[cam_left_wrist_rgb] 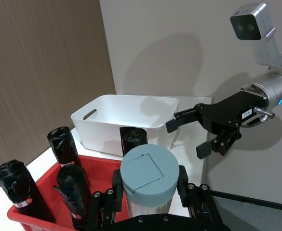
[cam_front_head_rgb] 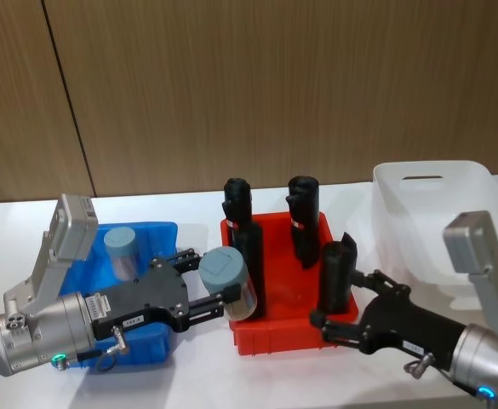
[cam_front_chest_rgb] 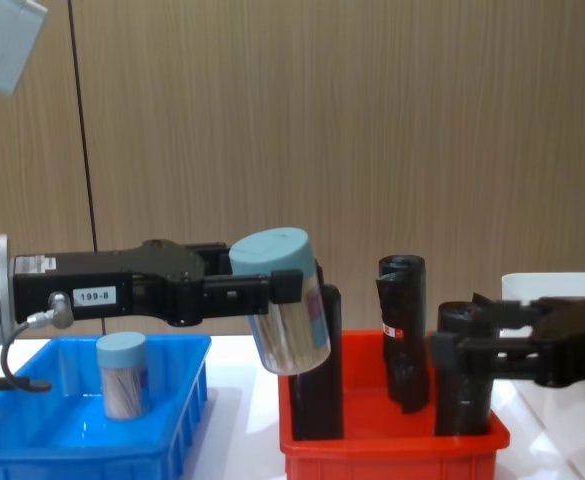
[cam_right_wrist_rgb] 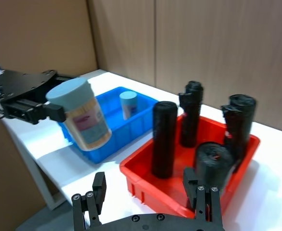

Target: Pick the cotton swabs from the blue box and place them into the white box.

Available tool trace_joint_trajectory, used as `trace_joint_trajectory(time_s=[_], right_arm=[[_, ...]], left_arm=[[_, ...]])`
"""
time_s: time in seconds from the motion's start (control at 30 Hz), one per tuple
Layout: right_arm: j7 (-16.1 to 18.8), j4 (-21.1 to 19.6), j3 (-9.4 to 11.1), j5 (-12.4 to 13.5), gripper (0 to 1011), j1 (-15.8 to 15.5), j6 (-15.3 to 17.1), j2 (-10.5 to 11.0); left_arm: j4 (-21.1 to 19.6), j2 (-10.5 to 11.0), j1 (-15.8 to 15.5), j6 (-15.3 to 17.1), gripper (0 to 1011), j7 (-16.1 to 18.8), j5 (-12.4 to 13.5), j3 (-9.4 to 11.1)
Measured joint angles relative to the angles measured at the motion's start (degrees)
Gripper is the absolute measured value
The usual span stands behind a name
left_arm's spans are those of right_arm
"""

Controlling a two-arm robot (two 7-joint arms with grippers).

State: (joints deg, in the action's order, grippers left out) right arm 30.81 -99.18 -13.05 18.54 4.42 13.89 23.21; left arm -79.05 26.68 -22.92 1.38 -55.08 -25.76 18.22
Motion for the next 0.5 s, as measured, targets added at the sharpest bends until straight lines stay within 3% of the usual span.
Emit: trace_joint_trajectory(time_s=[0.5], right_arm=[[5.85,5.15,-2.96,-3.18,1002,5.19,1.17,-3.53]], left_arm=[[0.00,0.00,0.00,0.00,660,0.00,0.01,0.00]])
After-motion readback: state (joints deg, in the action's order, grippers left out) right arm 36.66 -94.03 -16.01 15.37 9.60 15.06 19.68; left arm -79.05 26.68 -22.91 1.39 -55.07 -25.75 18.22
